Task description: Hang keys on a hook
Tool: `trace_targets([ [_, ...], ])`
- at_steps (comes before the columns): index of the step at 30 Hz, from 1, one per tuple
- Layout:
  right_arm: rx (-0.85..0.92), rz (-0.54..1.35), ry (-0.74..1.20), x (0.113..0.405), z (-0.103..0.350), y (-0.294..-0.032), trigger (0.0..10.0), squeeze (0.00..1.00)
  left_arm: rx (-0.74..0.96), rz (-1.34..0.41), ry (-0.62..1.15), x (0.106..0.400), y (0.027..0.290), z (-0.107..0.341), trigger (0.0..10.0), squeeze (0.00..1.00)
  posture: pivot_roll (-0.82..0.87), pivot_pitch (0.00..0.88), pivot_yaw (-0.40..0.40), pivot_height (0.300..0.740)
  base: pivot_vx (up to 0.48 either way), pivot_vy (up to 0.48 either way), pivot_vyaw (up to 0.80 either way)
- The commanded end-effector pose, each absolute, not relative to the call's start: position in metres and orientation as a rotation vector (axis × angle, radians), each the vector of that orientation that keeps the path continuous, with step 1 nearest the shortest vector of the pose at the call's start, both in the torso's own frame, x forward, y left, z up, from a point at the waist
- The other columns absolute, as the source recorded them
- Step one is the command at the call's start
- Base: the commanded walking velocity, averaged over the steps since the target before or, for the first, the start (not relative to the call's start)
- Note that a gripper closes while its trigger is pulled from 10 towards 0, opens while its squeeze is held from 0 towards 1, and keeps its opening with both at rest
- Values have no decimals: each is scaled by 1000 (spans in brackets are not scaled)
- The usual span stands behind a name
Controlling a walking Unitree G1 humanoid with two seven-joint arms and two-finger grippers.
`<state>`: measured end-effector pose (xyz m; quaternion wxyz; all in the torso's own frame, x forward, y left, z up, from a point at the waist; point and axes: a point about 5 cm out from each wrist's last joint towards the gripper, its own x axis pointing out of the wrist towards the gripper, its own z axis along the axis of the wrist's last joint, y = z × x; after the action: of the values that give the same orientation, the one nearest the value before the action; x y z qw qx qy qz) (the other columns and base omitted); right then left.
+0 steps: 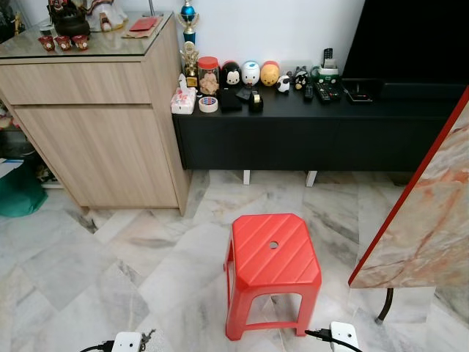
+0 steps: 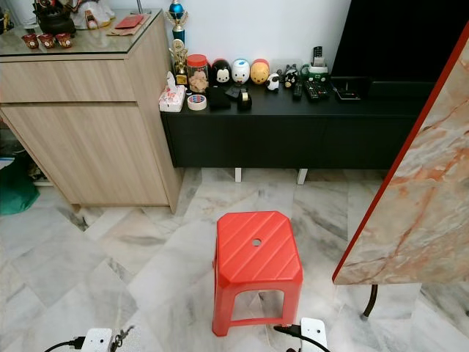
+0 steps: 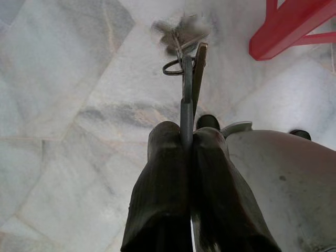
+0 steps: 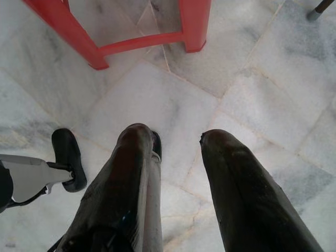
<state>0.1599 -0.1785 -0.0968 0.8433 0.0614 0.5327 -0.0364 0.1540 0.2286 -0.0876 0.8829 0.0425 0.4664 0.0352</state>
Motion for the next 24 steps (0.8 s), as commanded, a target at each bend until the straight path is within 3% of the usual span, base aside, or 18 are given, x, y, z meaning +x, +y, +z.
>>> trace_targets([
  [1, 140, -89, 1130, 159, -97, -180, 10000, 0, 96, 61, 980, 151, 225, -90, 10000, 0, 24, 0, -28, 740, 0, -292, 0],
  [11, 125, -41, 1154, 156, -99, -174, 10000, 0, 100, 49, 978, 150, 222, -90, 10000, 0, 27, 0, -29, 740, 0, -343, -376],
  [24, 142, -65, 1144, 155, -99, -174, 10000, 0, 107, 36, 975, 150, 221, -91, 10000, 0, 29, 0, -25, 740, 0, -374, 0],
])
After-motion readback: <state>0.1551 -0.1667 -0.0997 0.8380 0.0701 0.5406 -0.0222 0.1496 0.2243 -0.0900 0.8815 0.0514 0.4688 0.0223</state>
